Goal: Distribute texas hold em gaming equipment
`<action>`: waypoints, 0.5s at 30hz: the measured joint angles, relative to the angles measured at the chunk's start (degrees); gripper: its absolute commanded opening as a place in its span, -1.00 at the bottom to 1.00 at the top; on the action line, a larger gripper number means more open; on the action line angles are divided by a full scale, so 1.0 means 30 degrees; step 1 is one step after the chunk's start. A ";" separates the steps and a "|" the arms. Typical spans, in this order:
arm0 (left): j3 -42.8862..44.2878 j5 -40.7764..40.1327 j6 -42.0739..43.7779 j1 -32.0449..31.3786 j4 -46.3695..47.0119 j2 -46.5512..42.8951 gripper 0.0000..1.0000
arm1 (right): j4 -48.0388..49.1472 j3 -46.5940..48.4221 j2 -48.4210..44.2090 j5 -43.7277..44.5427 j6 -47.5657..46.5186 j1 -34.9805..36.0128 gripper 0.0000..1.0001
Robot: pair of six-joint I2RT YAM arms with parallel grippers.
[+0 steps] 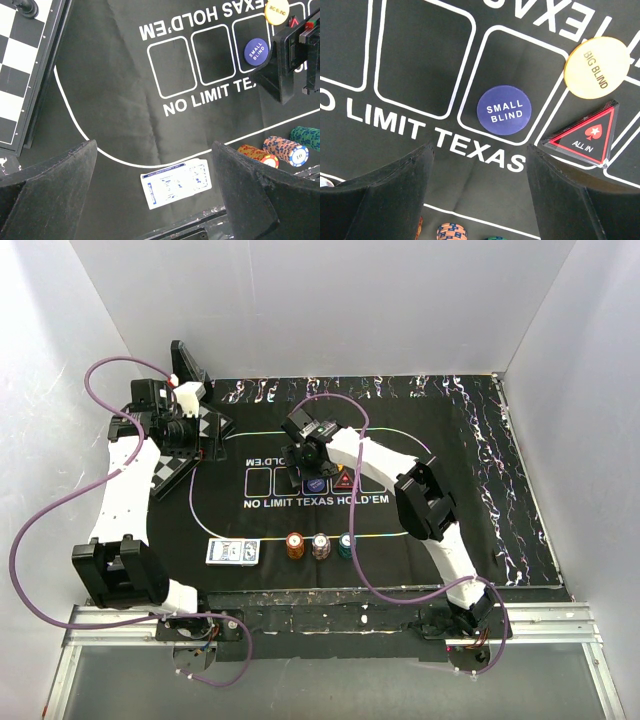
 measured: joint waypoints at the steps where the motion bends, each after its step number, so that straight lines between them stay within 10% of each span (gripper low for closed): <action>1: 0.0036 0.0015 -0.0015 0.0007 0.0000 0.0022 0.99 | 0.0066 -0.0015 0.0007 -0.0007 0.0022 -0.0036 0.62; 15: 0.0138 0.0138 -0.0160 0.0007 -0.0051 -0.0015 0.99 | 0.1188 -0.1042 0.0284 -0.0335 0.0947 -0.0838 0.59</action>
